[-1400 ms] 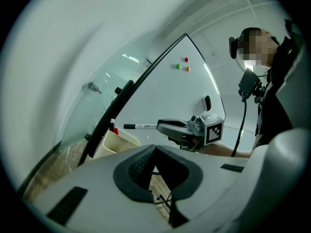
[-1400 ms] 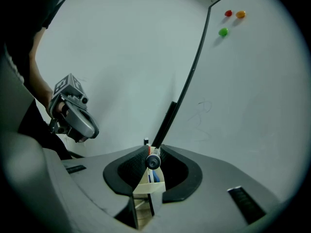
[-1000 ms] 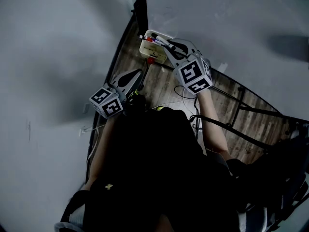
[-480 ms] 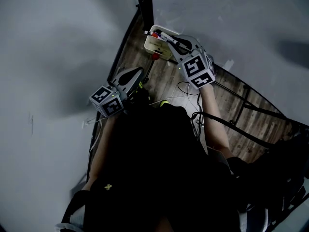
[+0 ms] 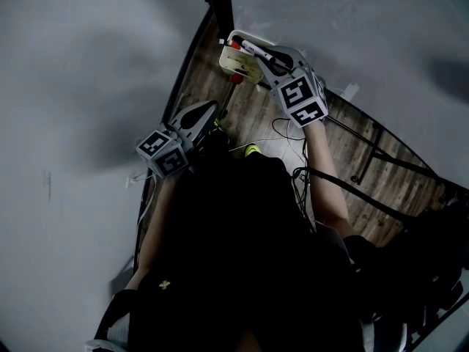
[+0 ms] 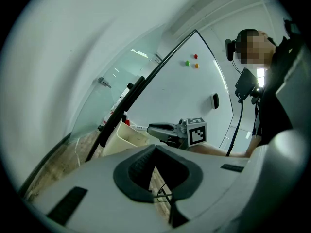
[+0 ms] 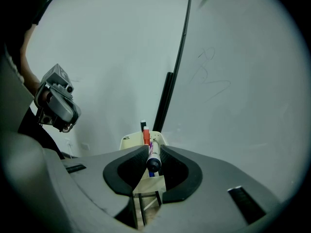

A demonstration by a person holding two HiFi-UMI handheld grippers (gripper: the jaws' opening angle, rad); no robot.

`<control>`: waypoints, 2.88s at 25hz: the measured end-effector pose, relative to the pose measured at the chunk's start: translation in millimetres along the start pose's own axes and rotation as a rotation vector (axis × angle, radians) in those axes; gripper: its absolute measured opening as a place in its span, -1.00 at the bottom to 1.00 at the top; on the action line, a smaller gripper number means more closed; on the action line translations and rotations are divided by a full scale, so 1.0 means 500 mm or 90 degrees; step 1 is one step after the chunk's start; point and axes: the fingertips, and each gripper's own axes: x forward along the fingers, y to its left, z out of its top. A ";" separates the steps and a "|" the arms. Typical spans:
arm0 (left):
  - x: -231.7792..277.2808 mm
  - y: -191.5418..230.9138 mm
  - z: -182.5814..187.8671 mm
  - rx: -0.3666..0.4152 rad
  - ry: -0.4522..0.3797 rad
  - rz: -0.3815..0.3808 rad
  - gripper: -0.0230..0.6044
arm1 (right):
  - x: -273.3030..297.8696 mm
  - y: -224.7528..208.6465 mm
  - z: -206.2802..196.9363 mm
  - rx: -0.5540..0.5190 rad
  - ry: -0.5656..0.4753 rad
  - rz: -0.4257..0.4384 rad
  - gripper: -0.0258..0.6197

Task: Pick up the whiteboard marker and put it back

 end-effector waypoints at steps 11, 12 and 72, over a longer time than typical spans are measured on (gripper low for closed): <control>-0.004 0.004 -0.002 -0.002 0.011 -0.005 -0.88 | 0.001 -0.007 -0.019 0.030 0.002 -0.011 -0.68; -0.004 0.004 -0.002 -0.001 0.011 -0.007 -0.88 | 0.001 -0.007 -0.019 0.029 0.002 -0.012 -0.68; -0.085 -0.131 -0.074 0.042 -0.015 -0.028 -0.88 | -0.214 0.178 0.013 0.081 -0.060 0.003 -0.88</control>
